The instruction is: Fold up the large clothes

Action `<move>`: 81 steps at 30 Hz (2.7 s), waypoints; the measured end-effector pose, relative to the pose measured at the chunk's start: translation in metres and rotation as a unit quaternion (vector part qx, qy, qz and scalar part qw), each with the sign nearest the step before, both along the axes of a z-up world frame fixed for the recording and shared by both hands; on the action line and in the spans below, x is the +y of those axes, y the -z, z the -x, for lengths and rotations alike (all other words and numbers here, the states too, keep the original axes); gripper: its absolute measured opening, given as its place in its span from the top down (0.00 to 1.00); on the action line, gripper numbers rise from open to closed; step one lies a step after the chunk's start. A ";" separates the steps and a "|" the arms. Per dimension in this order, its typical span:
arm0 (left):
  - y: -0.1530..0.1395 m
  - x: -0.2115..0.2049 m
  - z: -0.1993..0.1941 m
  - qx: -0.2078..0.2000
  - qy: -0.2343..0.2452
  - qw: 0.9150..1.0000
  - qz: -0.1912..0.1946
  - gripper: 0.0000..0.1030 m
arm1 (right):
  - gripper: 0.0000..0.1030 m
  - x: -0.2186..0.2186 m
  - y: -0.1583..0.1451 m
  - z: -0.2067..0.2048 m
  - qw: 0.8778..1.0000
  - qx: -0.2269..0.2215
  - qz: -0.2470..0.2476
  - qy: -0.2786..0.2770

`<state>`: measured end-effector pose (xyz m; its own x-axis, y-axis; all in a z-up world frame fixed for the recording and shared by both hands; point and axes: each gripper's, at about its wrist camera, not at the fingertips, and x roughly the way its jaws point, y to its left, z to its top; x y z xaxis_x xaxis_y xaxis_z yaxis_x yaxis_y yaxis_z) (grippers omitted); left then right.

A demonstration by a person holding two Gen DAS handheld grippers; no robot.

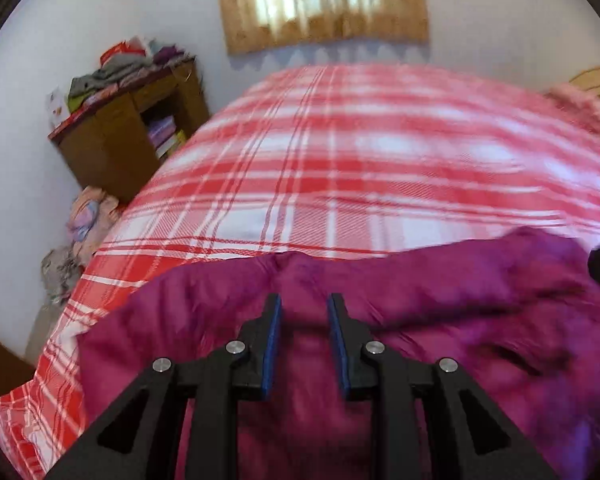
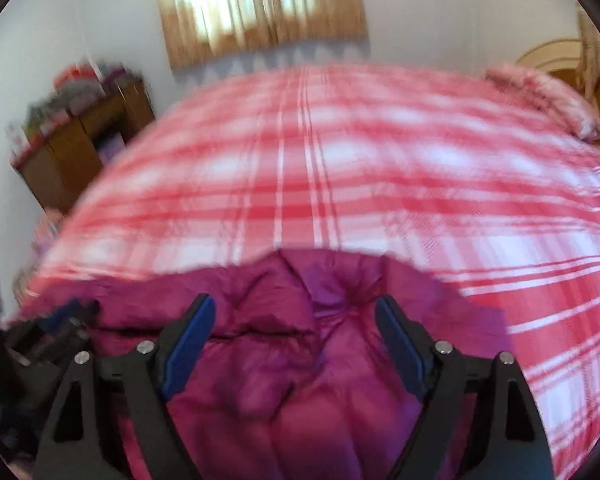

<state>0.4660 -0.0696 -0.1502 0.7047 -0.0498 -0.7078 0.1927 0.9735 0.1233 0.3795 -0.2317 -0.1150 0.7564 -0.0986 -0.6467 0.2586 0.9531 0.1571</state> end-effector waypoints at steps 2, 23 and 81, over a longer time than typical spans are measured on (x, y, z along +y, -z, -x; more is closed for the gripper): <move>-0.020 0.009 0.032 -0.005 0.018 0.999 0.034 0.75 | 0.16 0.003 -0.024 0.036 0.999 -0.031 0.006 -0.007; -0.037 0.186 0.343 -0.024 0.046 0.991 0.123 0.22 | 0.00 -0.042 -0.108 0.405 0.991 -0.114 0.068 -0.005; 0.028 0.216 0.406 0.070 0.008 0.991 0.115 0.50 | 0.51 0.008 0.101 0.377 0.977 0.169 -0.001 -0.133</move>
<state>0.0596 0.1469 -0.1779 0.5978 -0.2316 -0.7674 0.2078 0.9694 -0.1307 0.0029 -0.2235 -0.2158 0.4991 0.0742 -0.8634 0.0391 0.9934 0.1080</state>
